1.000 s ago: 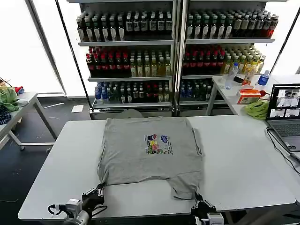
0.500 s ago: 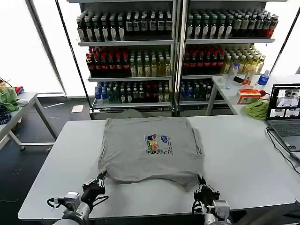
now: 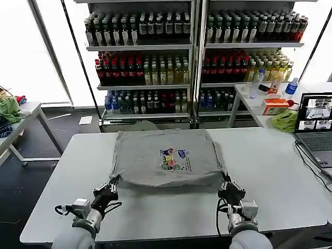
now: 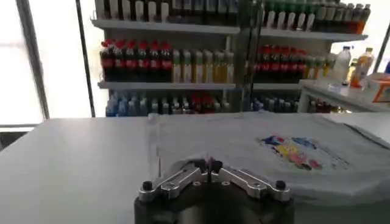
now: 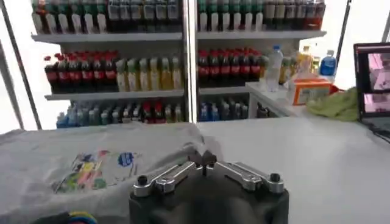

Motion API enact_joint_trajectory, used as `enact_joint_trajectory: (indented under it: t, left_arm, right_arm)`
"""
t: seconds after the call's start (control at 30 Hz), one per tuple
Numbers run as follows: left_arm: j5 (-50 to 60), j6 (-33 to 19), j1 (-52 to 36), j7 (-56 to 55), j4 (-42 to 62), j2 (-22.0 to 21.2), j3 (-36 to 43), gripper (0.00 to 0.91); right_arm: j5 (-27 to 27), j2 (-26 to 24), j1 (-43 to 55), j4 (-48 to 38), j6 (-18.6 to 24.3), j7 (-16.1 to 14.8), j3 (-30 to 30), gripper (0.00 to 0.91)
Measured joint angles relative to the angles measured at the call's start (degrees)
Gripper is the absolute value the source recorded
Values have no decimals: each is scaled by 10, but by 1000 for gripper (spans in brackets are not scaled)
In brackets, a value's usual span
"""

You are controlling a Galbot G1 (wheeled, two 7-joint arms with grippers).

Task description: Fold and organize the clothes.

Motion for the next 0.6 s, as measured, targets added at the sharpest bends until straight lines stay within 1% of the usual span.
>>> enact_joint_trajectory:
  t: [0.43, 0.6]
  left_arm:
    - [-15, -8, -76, -4, 63, 4, 9, 0]
    - [-16, -8, -104, -4, 90, 5, 14, 0]
  right_arm:
    - [0, 9, 139, -102, -15, -18, -28, 0]
    - [2, 10, 187, -140, -21, -20, -40, 0]
